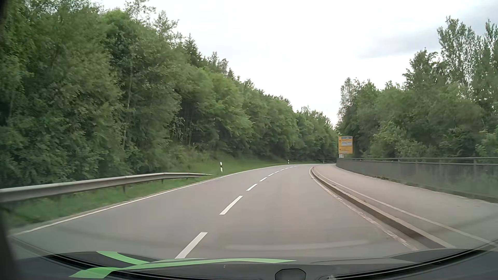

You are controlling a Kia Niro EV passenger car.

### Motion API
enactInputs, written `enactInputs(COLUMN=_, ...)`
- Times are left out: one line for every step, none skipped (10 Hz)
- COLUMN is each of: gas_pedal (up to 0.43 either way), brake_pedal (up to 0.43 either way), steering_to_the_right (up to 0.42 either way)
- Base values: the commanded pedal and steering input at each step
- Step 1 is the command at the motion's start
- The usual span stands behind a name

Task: Follow the waypoints while adhering to traffic rules and regulations

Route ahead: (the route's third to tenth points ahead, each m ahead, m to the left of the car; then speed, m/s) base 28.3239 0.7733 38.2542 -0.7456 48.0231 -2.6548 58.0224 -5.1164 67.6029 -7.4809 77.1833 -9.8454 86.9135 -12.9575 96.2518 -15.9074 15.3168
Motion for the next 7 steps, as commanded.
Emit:
enactInputs(gas_pedal=0.047, brake_pedal=0.000, steering_to_the_right=0.016)
enactInputs(gas_pedal=0.000, brake_pedal=0.000, steering_to_the_right=0.016)
enactInputs(gas_pedal=0.000, brake_pedal=0.000, steering_to_the_right=0.016)
enactInputs(gas_pedal=0.000, brake_pedal=0.000, steering_to_the_right=0.016)
enactInputs(gas_pedal=0.000, brake_pedal=0.000, steering_to_the_right=0.016)
enactInputs(gas_pedal=0.000, brake_pedal=0.000, steering_to_the_right=0.017)
enactInputs(gas_pedal=0.000, brake_pedal=0.000, steering_to_the_right=0.019)
